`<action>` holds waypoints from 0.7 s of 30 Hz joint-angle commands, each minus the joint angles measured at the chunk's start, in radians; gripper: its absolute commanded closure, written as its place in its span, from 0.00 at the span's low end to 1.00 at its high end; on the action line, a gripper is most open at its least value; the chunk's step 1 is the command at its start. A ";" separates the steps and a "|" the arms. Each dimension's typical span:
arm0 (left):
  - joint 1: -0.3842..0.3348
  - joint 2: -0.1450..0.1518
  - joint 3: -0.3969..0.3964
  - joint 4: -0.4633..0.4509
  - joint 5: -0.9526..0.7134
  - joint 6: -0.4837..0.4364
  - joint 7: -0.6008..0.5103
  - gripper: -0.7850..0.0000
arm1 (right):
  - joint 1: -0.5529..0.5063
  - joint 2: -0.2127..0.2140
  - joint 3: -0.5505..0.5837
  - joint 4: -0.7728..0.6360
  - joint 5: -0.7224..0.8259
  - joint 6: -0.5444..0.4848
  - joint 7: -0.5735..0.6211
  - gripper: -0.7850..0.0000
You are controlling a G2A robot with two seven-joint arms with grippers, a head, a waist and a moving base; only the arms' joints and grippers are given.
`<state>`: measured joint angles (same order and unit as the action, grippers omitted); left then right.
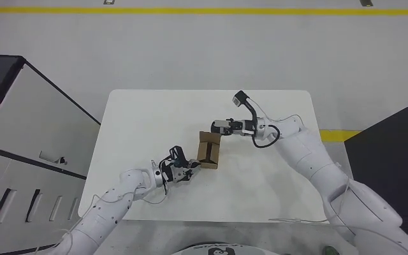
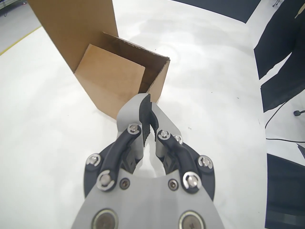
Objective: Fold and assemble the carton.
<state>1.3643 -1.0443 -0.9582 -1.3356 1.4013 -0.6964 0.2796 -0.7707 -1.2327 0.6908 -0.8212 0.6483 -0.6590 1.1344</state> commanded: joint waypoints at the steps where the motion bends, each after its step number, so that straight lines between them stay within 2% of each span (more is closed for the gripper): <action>1: 0.001 0.000 -0.007 0.004 -0.013 0.003 0.003 1.00 | -0.003 0.000 0.006 0.003 0.002 0.002 0.007 0.00; 21: -0.035 -0.011 -0.021 0.029 -0.081 0.010 0.003 1.00 | -0.056 0.022 0.099 -0.023 -0.008 0.033 0.049 0.00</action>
<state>1.3285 -1.0553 -0.9800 -1.3061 1.3206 -0.6830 0.2832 -0.8261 -1.2118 0.7851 -0.8425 0.6413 -0.6251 1.1863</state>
